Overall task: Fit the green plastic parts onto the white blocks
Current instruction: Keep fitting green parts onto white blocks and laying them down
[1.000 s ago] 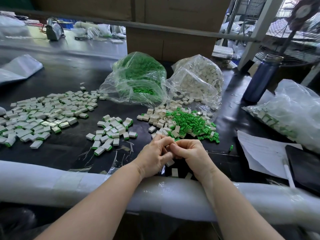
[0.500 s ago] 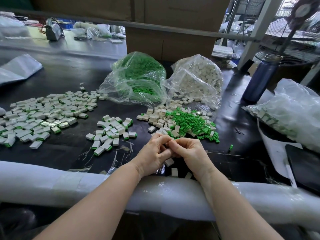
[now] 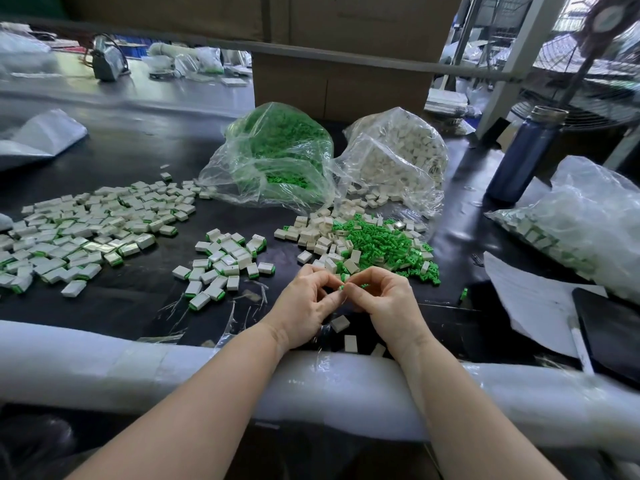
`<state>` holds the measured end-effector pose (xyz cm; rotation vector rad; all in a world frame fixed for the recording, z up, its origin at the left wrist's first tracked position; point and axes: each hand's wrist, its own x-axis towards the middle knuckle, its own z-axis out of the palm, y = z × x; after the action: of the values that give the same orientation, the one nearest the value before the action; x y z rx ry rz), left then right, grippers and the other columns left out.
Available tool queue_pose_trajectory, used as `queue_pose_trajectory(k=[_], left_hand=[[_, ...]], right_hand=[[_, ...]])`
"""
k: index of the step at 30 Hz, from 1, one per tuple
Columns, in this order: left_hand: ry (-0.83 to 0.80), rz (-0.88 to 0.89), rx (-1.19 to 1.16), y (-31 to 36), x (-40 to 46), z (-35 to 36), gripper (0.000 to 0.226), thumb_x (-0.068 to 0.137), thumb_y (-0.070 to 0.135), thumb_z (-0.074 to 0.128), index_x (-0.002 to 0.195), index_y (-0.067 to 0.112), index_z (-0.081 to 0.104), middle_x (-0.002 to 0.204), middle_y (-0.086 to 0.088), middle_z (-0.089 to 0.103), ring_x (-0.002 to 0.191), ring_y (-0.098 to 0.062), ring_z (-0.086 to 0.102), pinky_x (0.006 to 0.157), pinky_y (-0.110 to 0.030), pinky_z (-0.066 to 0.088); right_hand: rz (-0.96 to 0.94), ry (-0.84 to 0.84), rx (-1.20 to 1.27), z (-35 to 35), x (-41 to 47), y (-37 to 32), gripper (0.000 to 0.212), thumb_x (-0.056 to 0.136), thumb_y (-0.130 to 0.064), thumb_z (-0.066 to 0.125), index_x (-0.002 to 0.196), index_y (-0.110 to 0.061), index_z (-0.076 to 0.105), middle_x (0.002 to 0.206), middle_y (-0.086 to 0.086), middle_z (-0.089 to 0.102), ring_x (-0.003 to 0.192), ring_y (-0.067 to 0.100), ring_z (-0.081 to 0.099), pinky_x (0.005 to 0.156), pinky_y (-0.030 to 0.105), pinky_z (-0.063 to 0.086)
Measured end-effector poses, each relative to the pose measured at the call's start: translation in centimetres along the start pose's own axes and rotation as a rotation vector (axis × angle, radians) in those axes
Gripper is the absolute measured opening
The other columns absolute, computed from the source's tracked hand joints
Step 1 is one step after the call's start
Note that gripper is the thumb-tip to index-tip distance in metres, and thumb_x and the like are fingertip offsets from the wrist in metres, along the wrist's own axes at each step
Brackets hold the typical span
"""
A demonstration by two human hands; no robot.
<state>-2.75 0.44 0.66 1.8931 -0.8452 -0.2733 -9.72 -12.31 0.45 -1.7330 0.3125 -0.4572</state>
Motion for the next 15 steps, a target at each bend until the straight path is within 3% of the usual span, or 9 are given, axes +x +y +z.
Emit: queue_pose_trajectory(k=[3,7,11,15], left_hand=[[-0.002,0.012,0.011,0.1,-0.1,0.0,0.013,0.088,0.017,0.061,0.096,0.008,0.065,0.101,-0.002,0.054,0.083,-0.017,0.055,0.079,-0.017,0.045],[0.058,-0.013,-0.039,0.1,-0.1,-0.2,0.009,0.089,0.014,0.061,0.096,0.011,0.066,0.092,-0.006,0.067,0.087,-0.021,0.063,0.083,-0.027,0.051],[0.274,-0.081,-0.093,-0.2,0.0,-0.4,0.013,0.087,0.011,0.061,0.098,0.014,0.067,0.08,0.003,0.066,0.069,-0.01,0.06,0.067,-0.015,0.052],[0.554,-0.178,-0.111,-1.0,0.2,-1.1,0.019,0.087,0.007,0.061,0.104,0.013,0.068,0.094,-0.008,0.069,0.081,-0.02,0.064,0.08,-0.032,0.055]], right_hand=[[0.008,-0.005,-0.02,0.1,-0.1,-0.1,0.012,0.082,-0.005,0.067,0.074,-0.012,0.064,0.066,0.006,0.066,0.059,0.016,0.063,0.058,0.028,0.054],[-0.012,0.073,-0.035,0.1,-0.1,-0.4,0.015,0.084,-0.009,0.066,0.071,-0.014,0.063,0.063,0.004,0.063,0.061,0.018,0.057,0.061,0.033,0.049],[-0.006,0.187,-0.062,-0.3,0.0,-0.4,0.014,0.083,-0.012,0.068,0.07,-0.014,0.064,0.06,-0.004,0.059,0.059,0.01,0.053,0.06,0.028,0.047],[-0.002,0.233,-0.127,-0.4,0.1,-0.1,0.016,0.082,-0.012,0.069,0.068,-0.016,0.063,0.06,-0.006,0.058,0.056,0.004,0.05,0.057,0.018,0.043]])
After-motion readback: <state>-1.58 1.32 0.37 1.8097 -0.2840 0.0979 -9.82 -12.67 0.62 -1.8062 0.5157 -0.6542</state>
